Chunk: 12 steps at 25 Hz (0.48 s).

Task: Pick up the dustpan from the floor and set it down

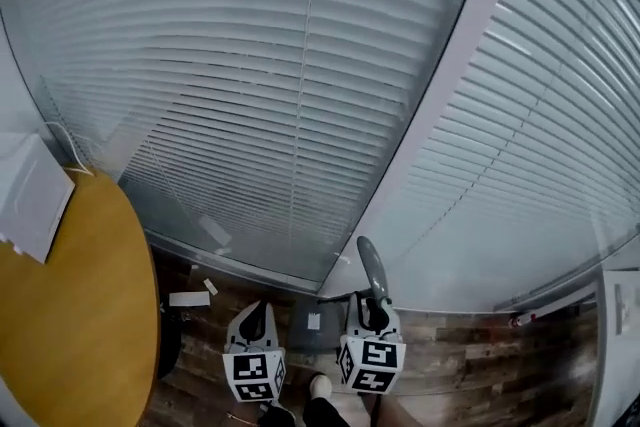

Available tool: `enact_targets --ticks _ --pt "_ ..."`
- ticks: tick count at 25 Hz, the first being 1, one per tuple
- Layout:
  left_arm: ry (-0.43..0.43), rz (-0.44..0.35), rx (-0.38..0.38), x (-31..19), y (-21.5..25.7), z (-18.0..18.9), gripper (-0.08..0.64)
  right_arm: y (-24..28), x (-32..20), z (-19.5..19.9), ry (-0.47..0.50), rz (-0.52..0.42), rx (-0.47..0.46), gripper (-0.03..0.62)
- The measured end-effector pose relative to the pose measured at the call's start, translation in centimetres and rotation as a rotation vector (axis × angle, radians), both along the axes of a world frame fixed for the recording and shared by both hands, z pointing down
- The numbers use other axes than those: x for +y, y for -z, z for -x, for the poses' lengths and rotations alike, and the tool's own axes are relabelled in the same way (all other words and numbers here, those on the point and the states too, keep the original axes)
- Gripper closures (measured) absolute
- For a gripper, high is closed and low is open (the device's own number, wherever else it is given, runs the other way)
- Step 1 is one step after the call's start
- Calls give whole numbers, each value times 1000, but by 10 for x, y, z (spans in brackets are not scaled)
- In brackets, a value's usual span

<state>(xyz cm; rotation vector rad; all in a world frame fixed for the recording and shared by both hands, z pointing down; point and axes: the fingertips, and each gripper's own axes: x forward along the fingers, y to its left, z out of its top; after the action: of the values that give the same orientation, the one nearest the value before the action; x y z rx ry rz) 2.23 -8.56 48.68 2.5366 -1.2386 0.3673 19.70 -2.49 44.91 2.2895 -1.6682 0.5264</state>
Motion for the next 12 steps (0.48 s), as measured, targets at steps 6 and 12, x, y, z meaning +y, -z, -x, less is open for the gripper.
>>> enact_targets --ticks 6,12 --pt "-13 -109 29 -26 128 -21 545 117 -13 -3 40 -92 14 497" --pt "-6 -197 53 -35 217 -43 545 201 -17 -20 58 -183 35 497"
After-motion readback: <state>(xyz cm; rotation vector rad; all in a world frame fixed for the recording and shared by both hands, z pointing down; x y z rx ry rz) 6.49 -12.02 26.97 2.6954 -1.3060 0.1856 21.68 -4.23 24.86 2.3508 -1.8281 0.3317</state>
